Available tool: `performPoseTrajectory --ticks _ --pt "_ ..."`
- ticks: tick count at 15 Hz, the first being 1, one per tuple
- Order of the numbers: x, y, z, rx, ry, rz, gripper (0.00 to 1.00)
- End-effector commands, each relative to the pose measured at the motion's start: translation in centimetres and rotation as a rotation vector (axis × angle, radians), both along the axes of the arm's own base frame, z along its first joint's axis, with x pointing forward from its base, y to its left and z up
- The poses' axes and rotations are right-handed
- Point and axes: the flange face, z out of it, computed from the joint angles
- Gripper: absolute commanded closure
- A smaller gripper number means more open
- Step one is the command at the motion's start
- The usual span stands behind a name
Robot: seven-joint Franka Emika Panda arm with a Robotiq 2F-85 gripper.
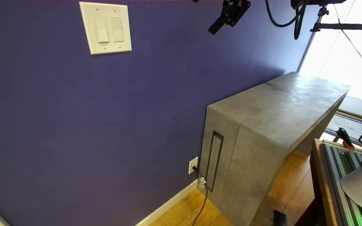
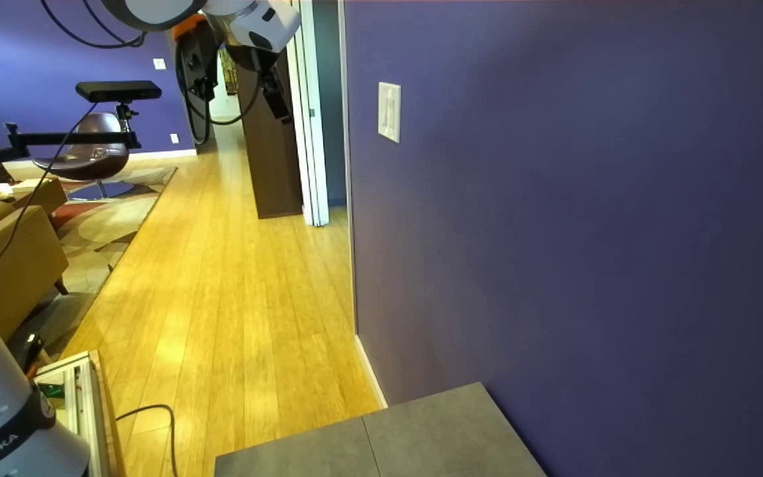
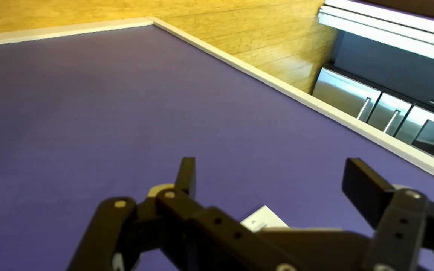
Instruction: Switch off the light
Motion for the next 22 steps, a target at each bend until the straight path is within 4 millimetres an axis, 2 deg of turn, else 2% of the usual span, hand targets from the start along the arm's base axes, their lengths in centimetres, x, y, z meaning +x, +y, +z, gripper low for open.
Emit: performPoseTrajectory --ticks 1,6,7,8,11,14,17,19,22 --pt "1.0 0.7 0.0 0.009 -0.016 -0.029 0.0" --pt "4.9 3.8 -0.9 0.014 -0.042 -0.108 0.0" --pt "5.7 4.4 -1.1 0.013 -0.053 -0.118 0.07" --pt "6.6 4.9 -1.2 0.02 -0.065 -0.131 0.26" --pt "8.9 5.7 -0.4 0.052 -0.11 -0.171 0.47" --pt "10.8 5.5 0.8 0.075 -0.148 -0.211 0.7" --pt "12.3 5.1 1.1 0.095 -0.165 -0.253 0.9" --pt "13.1 4.9 0.6 0.098 -0.172 -0.278 0.99" --pt "14.2 4.4 0.0 0.112 -0.184 -0.313 1.0"
